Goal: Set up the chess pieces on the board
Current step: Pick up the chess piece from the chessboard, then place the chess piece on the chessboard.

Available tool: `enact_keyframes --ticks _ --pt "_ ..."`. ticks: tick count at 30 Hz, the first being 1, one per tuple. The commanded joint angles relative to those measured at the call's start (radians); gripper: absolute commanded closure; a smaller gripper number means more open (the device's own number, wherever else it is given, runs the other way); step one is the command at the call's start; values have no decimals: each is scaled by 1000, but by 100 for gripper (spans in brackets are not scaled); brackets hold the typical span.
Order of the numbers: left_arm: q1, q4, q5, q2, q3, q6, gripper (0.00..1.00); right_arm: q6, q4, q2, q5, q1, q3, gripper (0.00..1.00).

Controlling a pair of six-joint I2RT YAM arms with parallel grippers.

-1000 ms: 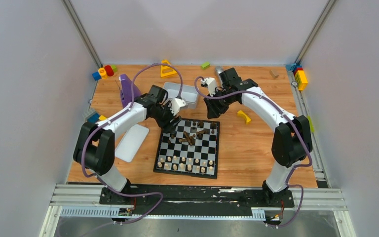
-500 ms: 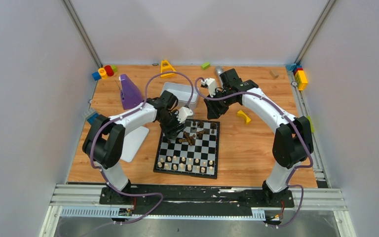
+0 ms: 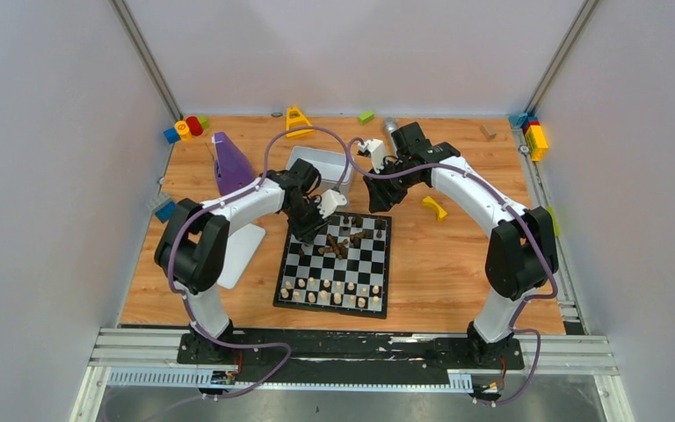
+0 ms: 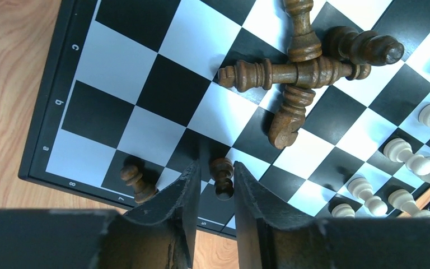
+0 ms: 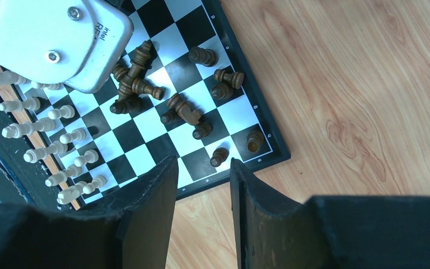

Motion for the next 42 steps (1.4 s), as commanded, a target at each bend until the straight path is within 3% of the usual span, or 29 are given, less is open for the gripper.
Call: enact_keyframes --ticks 1,7,13,25,42 --pt "-4 -48 34 16 46 19 67 -14 32 -37 -20 -3 1 60" --pt "-4 -63 40 29 78 10 87 -15 32 -36 -19 -2 2 61" --pt "-4 -42 6 42 132 -14 96 -15 35 -40 2 -4 -4 61" --pt "-2 -102 -25 172 279 -25 95 -9 46 -65 6 -26 -15 61" --pt "16 -113 -57 160 257 -23 90 -5 46 -57 -8 -30 -13 61"
